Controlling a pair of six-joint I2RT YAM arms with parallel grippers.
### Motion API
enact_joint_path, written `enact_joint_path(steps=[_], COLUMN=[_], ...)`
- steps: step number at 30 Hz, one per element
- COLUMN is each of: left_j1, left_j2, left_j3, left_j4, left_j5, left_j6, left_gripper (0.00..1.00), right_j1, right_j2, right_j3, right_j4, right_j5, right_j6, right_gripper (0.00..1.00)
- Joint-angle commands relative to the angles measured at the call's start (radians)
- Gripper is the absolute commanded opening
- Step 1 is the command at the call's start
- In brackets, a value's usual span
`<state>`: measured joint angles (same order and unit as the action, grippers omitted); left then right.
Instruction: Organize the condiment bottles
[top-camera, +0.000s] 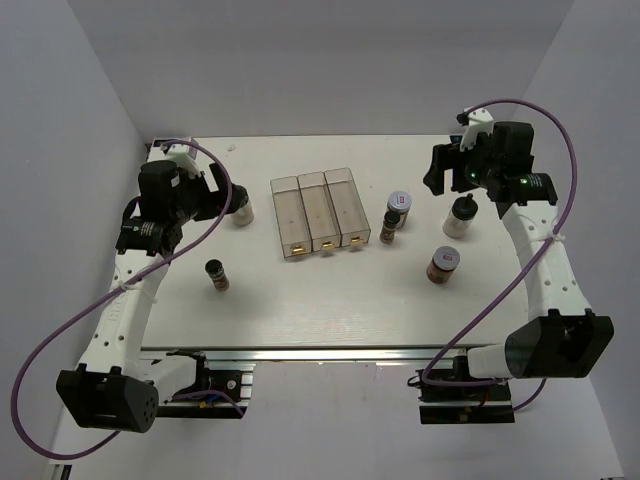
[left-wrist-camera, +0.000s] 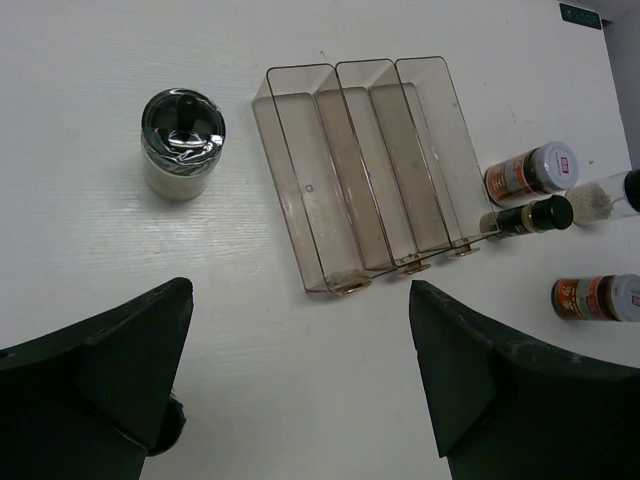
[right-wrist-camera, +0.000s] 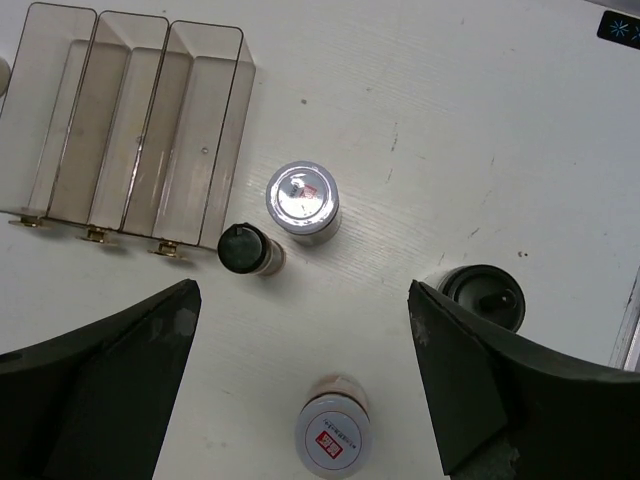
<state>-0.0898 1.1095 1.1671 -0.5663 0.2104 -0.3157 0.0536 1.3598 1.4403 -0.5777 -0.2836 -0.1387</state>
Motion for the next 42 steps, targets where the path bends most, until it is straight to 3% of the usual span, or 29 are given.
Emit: enact_joint_path(steps=[1,7,11,16,18,23,30,38,42], left_j1=[-0.002,-0.002,-0.002,-0.002,-0.002,-0.002,-0.002,-0.002,-0.002], left_j2=[0.003,0.004,-0.002,-0.005,0.0,0.013,0.015,0.01,0.012], left_j3=[0.005,0.002,-0.017,-0.033,-0.044,-0.05,-0.07,-0.07,-0.08], left_j4=[0.02,0.028,0.034,0.045,0.054,0.06,0.059,0.039,0.037], left_j5=[0.043,0.053,0.073,0.087,0.095,0.119,0.126,0.13,0.139], left_j6=[-0.003,-0.01,-0.016,-0.019,-0.025,-0.022,-0.036,-0.048,-0.065], left_gripper=[0.98,0.98,0.98,0.96,0.95,0.94,0.94,0.95,0.96], right_j1=[0.0,0.0,0.012,0.026,0.025,0.025,0.025,0.058,0.143], right_j2=[-0.01,-0.06,-0.091,-0.033,0.017,0.044,0.142,0.288,0.335], right_j3=[0.039,-0.044,-0.099,-0.029,0.006,0.003,-0.012,0.055,0.051], right_j4=[0.012,0.036,0.085,-0.008,0.014,0.033,0.055,0.091,0.142], right_j5=[-0.043,-0.294,-0.286,-0.285,-0.217,-0.157,-0.097,-0.017,0.128], right_j6=[-0.047,-0.367,-0.38,-0.384,-0.264,-0.141,-0.118,0.03,0.094], right_gripper=[0.89,0.89,0.89,0.89,0.89,0.89,0.89,0.89,0.89])
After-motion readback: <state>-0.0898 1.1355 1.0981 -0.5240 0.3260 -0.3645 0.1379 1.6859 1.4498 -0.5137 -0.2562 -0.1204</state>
